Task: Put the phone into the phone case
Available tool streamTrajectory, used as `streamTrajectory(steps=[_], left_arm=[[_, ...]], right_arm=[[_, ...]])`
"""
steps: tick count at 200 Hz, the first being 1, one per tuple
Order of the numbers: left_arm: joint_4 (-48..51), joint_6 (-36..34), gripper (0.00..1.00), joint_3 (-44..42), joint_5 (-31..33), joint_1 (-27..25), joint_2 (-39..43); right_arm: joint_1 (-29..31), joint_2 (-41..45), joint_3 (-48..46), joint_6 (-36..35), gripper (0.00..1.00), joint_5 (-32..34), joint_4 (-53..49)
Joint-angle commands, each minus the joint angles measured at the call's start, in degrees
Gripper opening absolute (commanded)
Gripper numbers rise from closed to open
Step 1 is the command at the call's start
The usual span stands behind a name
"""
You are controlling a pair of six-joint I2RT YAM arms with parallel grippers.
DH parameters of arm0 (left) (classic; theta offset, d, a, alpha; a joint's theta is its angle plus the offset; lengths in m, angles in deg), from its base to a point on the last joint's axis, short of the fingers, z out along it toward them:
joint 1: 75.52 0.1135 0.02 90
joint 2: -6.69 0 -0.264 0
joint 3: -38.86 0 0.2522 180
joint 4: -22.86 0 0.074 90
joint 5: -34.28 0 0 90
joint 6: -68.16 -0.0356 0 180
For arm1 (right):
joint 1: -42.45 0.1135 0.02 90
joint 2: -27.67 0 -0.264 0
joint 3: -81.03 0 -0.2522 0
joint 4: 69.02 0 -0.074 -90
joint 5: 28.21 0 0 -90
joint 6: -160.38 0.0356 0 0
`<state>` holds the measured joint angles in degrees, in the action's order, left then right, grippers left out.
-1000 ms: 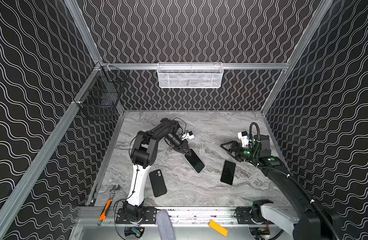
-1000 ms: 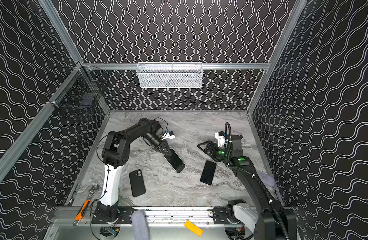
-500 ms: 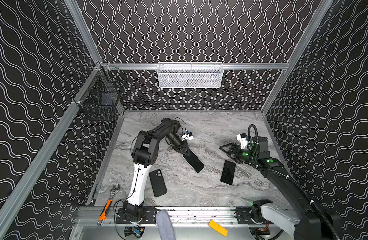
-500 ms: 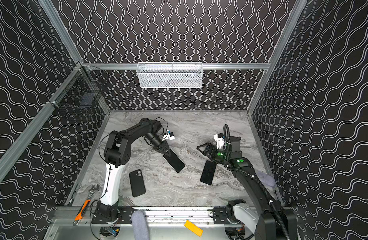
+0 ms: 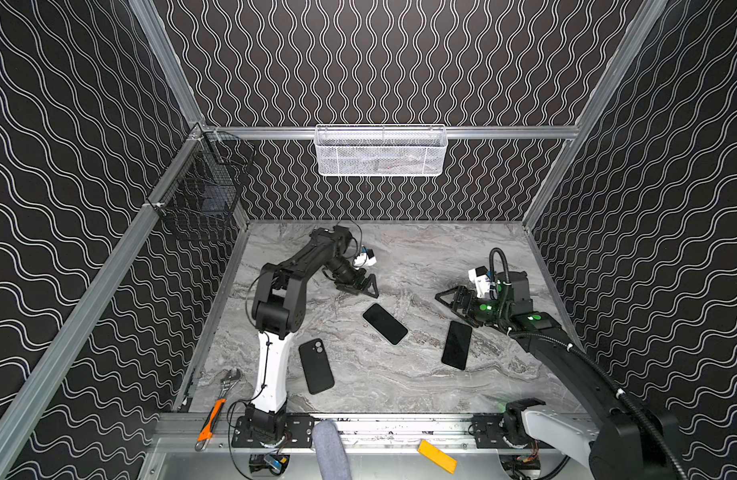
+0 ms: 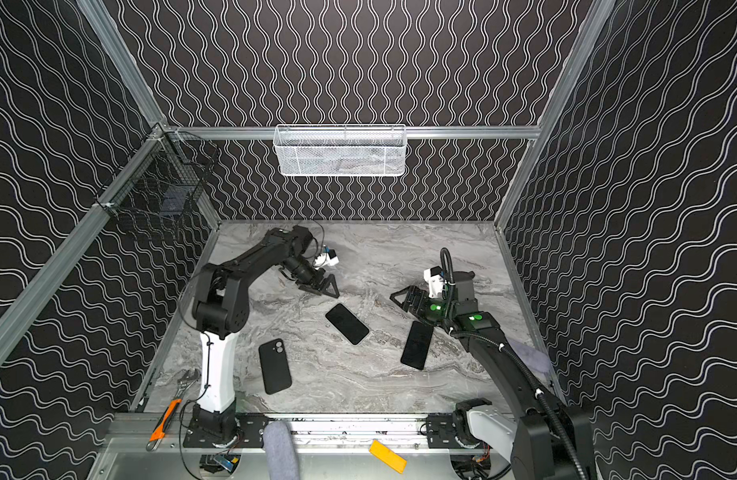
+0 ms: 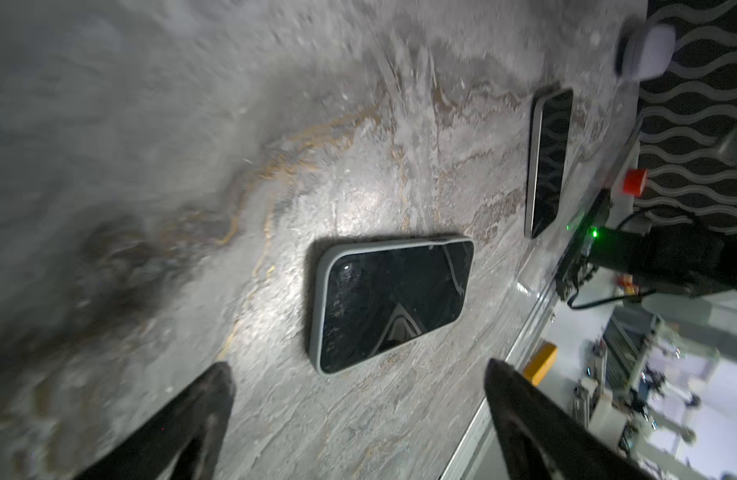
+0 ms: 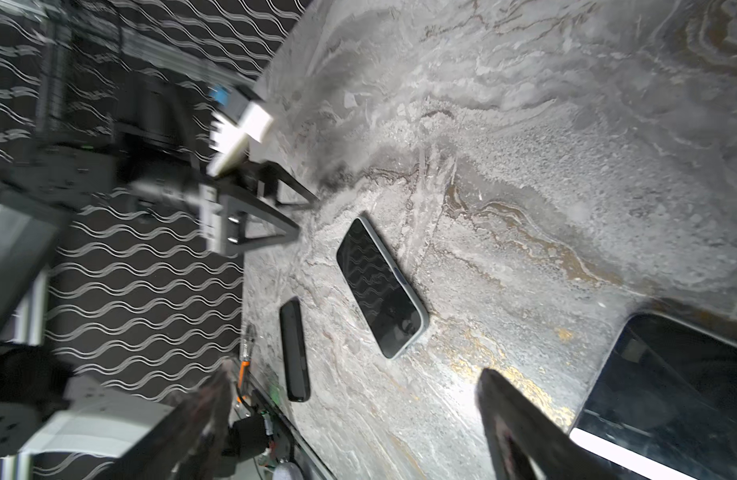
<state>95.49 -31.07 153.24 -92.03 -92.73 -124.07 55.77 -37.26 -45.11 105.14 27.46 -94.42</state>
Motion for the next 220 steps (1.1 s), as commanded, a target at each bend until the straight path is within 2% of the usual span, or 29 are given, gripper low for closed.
streamTrajectory(steps=[1, 32, 57, 73, 118, 172, 220], left_arm=[[-13.39, 11.64, 0.98, -6.09, 0.66, 1.94, 8.15], [-30.87, 31.57, 0.99, -24.70, 6.94, 2.44, 24.81], [-41.58, 45.66, 0.98, -38.59, 9.11, 1.92, 35.05], [-47.70, 52.75, 0.99, -45.61, 9.06, 0.54, 39.57], [-63.63, 64.41, 0.98, -55.59, 8.86, -5.49, 44.87], [-85.63, 75.15, 0.98, -66.75, 10.40, -6.98, 41.51], [-90.85, 77.74, 0.98, -69.86, 11.27, -8.45, 38.60]], right_arm=[[3.60, -3.47, 2.54, -4.14, 0.96, 4.36, -2.40], [11.03, -11.74, 7.33, -8.67, 0.98, 11.34, -2.96], [13.82, -17.52, 9.87, -11.21, 0.99, 14.13, -1.05], [13.90, -20.63, 10.98, -12.03, 0.99, 13.50, 0.30], [14.86, -26.65, 12.58, -11.09, 0.99, 8.83, 3.27], [16.17, -31.76, 11.24, -8.14, 0.99, 3.27, 8.07], [16.96, -33.51, 9.17, -6.63, 0.99, 1.31, 11.51]])
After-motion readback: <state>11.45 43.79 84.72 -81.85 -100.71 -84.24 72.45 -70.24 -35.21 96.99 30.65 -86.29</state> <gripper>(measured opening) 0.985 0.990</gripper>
